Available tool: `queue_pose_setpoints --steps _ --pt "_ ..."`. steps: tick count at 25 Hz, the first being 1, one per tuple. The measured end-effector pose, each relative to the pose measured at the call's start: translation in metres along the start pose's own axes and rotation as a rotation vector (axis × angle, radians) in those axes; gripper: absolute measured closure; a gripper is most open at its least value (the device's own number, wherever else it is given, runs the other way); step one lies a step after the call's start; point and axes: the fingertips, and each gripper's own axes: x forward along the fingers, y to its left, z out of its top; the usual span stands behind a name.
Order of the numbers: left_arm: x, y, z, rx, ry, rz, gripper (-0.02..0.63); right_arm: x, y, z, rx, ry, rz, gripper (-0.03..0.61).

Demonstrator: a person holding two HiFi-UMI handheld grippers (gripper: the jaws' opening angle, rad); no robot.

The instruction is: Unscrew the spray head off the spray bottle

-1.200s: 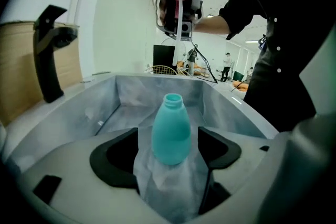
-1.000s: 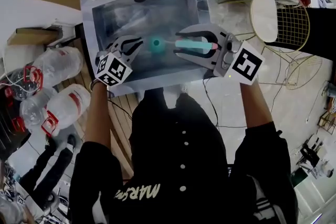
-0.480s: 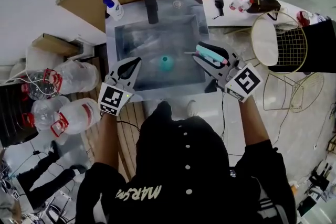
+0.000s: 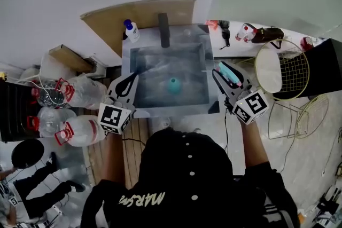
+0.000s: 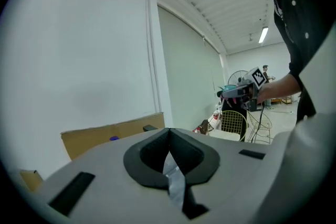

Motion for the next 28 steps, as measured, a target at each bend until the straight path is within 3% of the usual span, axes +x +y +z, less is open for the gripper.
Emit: queue_pose_setpoints --steps 7,15,28 --pt "-0.037 0.006 0.035 0.041 -0.076 0.119 0.589 -0.026 -0.016 0.009 -0.003 -0.055 -0.123 0.417" --pt "-0.067 0.028 0.035 0.029 -0.110 0.239 0.589 -0.049 -0.024 0.017 -0.023 -0.074 -0.237 0.417" --pt "-0.067 0.030 0.030 0.045 -0.100 0.279 0.589 -0.042 -0.021 0.023 -0.048 -0.086 -0.222 0.419"
